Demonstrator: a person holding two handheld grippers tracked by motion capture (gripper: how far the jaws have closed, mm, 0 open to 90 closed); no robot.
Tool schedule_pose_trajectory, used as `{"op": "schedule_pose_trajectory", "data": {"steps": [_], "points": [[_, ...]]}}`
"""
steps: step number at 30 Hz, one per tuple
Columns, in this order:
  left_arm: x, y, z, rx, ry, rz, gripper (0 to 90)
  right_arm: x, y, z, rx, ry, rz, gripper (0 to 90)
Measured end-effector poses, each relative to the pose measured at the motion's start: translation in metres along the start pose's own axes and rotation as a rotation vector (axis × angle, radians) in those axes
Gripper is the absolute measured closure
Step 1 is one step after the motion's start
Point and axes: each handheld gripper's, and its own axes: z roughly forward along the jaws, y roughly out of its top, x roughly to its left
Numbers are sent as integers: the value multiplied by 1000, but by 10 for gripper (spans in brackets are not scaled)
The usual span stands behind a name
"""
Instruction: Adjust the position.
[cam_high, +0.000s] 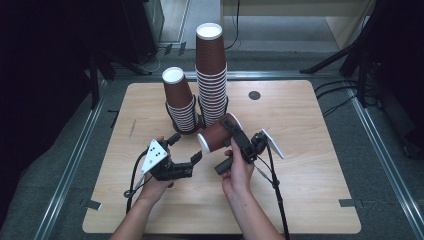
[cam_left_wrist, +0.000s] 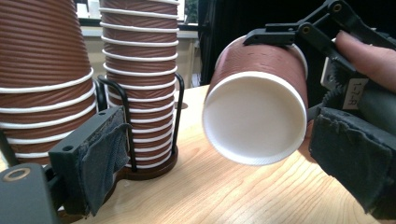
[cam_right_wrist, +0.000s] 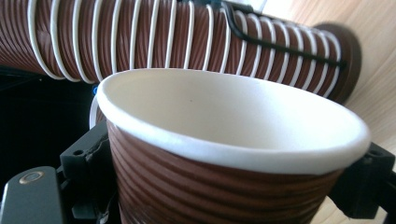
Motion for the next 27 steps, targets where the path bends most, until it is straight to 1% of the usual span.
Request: {"op": "schedule_pose_trajectory", "data": {"steps": [1, 5, 6, 7, 8, 9, 12, 14, 16, 17, 18, 19, 20, 21, 22, 24, 25, 26, 27], "points": [[1, 0, 0, 1, 2, 0, 56, 0, 1, -1, -8, -2, -12, 120], [2, -4, -1, 2, 14, 2, 56, 2, 5, -4, -48, -20, -95, 120], [2, -4, -1, 2, 14, 2, 56, 2, 5, -4, -48, -20, -95, 120], [3, -5, -3, 6, 18, 3, 56, 2, 6, -6, -71, -31, -152, 120], [3, -5, -3, 6, 18, 3, 57, 2, 6, -6, -71, -31, -152, 120], [5, -7, -4, 9, 25, 2, 56, 2, 7, -8, -90, -38, -197, 119], [6, -9, -6, 12, 33, -1, 56, 2, 9, -10, -115, -49, -254, 118], [10, -11, -9, 17, 48, -2, 56, 1, 11, -11, -129, -58, -288, 118], [12, -13, -11, 19, 53, -3, 56, 1, 13, -13, -150, -67, -337, 118], [14, -15, -15, 14, 61, -3, 57, 2, 14, -14, -163, -72, -369, 118], [14, -15, -15, 14, 61, -3, 57, 2, 14, -14, -163, -72, -369, 118], [17, -18, -19, 6, 72, 9, 57, 1, 16, -16, -192, -92, -450, 117], [17, -18, -19, 6, 72, 9, 57, 1, 16, -16, -192, -92, -450, 117], [20, -19, -22, 10, 75, -4, 57, 1, 19, -18, -212, -108, -506, 117], [20, -19, -22, 10, 75, -4, 57, 1, 19, -18, -212, -108, -506, 117], [24, -22, -26, 13, 85, -10, 56, 1, 22, -20, -229, -110, -544, 116], [25, -22, -28, 12, 87, -12, 56, 2, 25, -22, -241, -115, -579, 116], [26, -23, -29, 16, 90, -16, 56, 2, 25, -22, -241, -115, -579, 116], [27, -25, -32, 15, 97, -13, 57, 3, 28, -24, -258, -120, -618, 116]]}}
